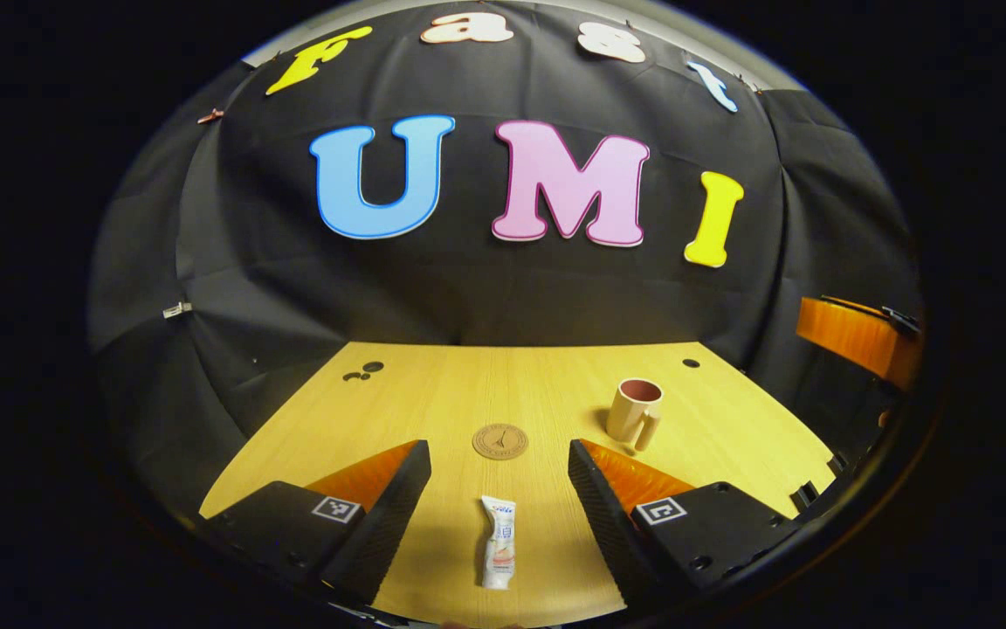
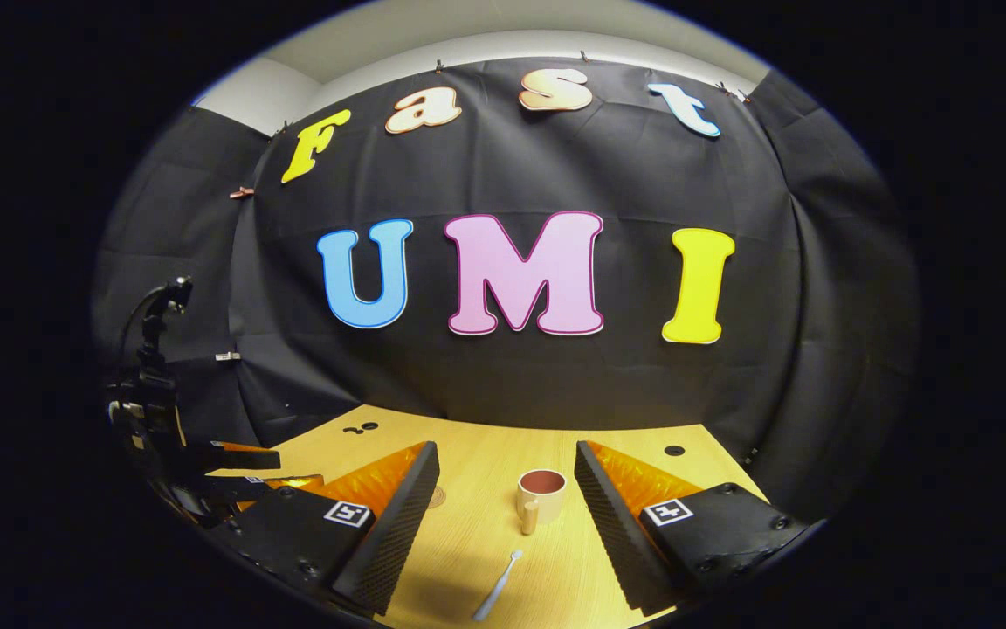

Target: Put the toothbrush and toothpaste on the desktop into the cup, then pick up the cup and place it on the coaster on the desktop.

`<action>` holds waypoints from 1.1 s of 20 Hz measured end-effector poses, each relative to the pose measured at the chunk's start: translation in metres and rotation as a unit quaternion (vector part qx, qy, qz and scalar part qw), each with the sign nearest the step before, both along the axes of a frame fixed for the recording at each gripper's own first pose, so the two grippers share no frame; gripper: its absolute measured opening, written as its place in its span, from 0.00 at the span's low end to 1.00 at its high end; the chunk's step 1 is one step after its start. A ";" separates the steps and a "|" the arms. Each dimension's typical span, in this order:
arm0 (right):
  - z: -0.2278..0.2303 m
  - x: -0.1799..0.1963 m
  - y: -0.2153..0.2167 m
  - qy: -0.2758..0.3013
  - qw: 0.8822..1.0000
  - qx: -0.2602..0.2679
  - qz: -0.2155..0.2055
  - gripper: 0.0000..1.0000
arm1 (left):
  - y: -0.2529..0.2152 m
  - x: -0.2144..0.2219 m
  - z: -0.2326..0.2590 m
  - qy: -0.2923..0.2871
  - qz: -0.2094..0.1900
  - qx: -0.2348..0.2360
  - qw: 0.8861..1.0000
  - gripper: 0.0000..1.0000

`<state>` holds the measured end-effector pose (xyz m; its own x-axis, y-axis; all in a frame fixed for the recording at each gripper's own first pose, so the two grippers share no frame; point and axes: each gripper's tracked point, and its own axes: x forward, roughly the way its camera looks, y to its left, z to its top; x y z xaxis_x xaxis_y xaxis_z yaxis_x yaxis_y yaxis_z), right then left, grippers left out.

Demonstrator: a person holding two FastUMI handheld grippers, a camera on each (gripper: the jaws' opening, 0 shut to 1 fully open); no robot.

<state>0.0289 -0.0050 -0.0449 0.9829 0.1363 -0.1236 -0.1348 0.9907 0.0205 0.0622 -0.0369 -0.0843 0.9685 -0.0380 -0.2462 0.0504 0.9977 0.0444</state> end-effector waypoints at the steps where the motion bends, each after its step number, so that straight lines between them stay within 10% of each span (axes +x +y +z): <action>1: -0.003 0.003 -0.002 0.004 1.000 0.001 0.002 0.96 | -0.001 0.003 -0.008 0.010 0.001 0.000 1.000 0.99; 22: -0.105 0.086 -0.050 0.126 0.991 0.025 0.039 0.98 | 0.004 0.055 -0.195 0.250 0.039 0.016 0.967 0.98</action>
